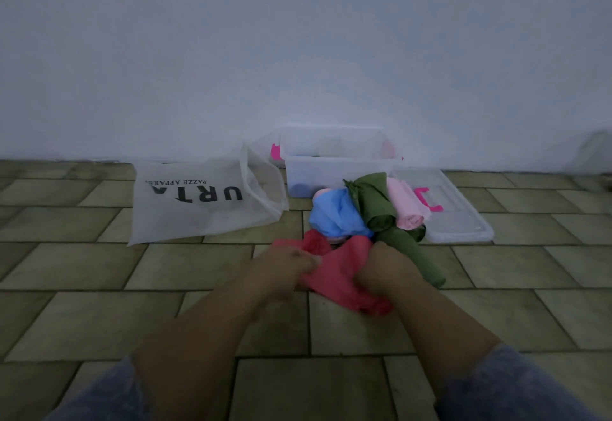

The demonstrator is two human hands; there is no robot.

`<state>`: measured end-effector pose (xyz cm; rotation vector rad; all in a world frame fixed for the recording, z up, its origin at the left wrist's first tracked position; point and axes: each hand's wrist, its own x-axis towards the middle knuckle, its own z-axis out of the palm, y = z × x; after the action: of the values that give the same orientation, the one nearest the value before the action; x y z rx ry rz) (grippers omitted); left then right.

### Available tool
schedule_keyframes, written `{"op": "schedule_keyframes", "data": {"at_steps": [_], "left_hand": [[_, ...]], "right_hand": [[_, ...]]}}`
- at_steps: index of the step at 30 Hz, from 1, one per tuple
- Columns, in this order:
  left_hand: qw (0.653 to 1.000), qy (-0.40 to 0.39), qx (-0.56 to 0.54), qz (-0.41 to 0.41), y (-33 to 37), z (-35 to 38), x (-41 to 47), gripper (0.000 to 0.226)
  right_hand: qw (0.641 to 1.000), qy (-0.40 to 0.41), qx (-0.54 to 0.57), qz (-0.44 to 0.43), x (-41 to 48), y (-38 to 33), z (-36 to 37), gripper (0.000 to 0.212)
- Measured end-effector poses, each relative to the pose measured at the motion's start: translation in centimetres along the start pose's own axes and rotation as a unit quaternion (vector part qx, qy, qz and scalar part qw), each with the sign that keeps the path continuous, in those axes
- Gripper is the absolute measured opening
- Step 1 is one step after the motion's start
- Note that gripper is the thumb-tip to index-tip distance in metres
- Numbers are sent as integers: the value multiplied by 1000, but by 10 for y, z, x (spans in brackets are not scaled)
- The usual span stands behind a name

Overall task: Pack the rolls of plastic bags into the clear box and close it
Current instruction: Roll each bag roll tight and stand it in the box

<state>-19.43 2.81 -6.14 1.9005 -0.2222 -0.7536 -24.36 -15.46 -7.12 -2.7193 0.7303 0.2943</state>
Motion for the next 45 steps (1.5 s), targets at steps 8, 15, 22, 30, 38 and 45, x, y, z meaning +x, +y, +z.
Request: {"op": "schedule_keyframes", "data": {"at_steps": [8,15,22,30,38,45], "left_hand": [[879,-137,-455,-43,39,-9,17,55],[959,149,-192,147,61,-59,23,18],[966,-24,255,28,5,-5,43,58],[968,-19,251,4,-3,-1,52,71],[917,-60,393,-4,0,1,52,69],[882,-94,462,2,-4,1,54,61]], "right_hand": [[923,300,-77,-228,-29,-29,14,36],[856,283,-171,-397,-28,-15,47,27],[930,132,-125,-319,-34,-5,52,58],[987,117,15,-105,-50,-47,77,95],[971,165,-31,-168,-66,-39,79,63],[980,89,-53,-170,-61,-37,69,66]]}}
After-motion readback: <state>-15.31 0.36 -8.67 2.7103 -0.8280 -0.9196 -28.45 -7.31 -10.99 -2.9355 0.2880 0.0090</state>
